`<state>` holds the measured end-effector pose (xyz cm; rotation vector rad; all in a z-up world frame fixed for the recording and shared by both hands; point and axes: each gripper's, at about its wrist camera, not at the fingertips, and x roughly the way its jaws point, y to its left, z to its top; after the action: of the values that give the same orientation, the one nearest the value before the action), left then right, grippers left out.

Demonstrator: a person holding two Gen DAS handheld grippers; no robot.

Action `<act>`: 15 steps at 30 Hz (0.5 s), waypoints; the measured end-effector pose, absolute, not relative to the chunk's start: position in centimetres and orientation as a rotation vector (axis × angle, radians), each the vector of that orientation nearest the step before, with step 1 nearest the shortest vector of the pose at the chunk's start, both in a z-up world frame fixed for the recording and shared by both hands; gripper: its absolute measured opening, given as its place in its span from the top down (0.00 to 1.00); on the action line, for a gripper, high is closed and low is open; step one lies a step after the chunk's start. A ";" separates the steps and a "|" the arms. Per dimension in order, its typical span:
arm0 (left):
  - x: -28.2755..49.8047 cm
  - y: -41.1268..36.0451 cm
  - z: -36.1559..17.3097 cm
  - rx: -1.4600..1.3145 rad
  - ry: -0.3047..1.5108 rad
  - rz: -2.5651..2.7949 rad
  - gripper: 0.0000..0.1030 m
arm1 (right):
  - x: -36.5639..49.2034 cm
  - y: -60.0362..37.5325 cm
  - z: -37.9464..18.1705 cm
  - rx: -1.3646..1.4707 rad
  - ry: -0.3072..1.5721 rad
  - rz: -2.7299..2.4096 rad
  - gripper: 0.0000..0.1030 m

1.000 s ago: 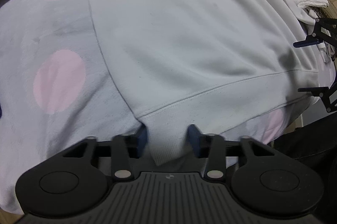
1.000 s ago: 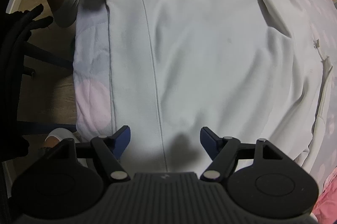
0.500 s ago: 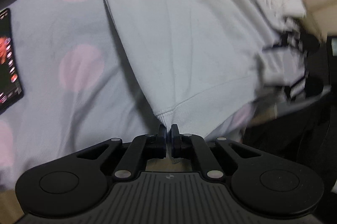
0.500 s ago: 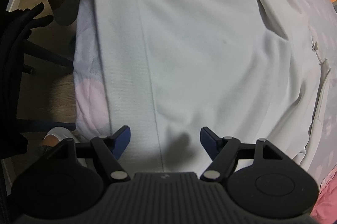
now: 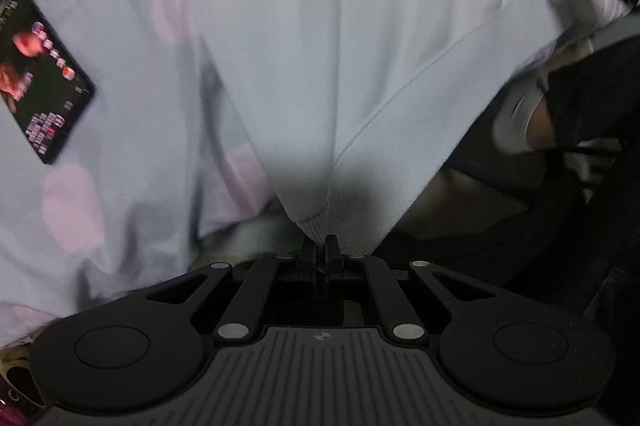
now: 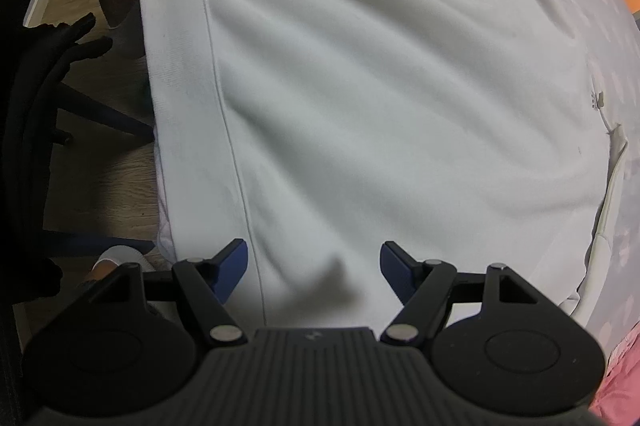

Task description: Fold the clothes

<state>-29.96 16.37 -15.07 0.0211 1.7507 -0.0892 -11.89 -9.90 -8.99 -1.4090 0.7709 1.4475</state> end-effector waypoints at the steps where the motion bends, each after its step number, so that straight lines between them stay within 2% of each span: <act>1: -29.9 16.4 -15.4 0.016 1.749 -0.071 0.97 | -11.8 -9.9 -8.9 -1.408 0.773 1.448 0.27; 7: -28.5 17.2 -14.8 0.033 1.768 -0.014 0.85 | -9.4 -10.5 -8.0 -1.313 0.833 1.362 0.27; 10: -28.2 17.4 -14.1 0.002 1.729 -0.026 0.81 | -6.7 -11.7 -7.6 -1.191 0.927 1.293 0.27; 13: -27.9 17.8 -13.8 -0.056 1.689 -0.029 0.74 | -4.7 -13.9 -8.1 -1.056 1.069 1.246 0.27; 15: -27.9 18.1 -13.9 -0.094 1.672 -0.032 0.73 | -3.9 -15.3 -9.1 -1.006 1.159 1.203 0.27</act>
<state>-27.86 18.12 -13.87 -0.0935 1.6717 -0.0316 -3.94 -15.31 -9.11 -1.0059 1.1595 1.2032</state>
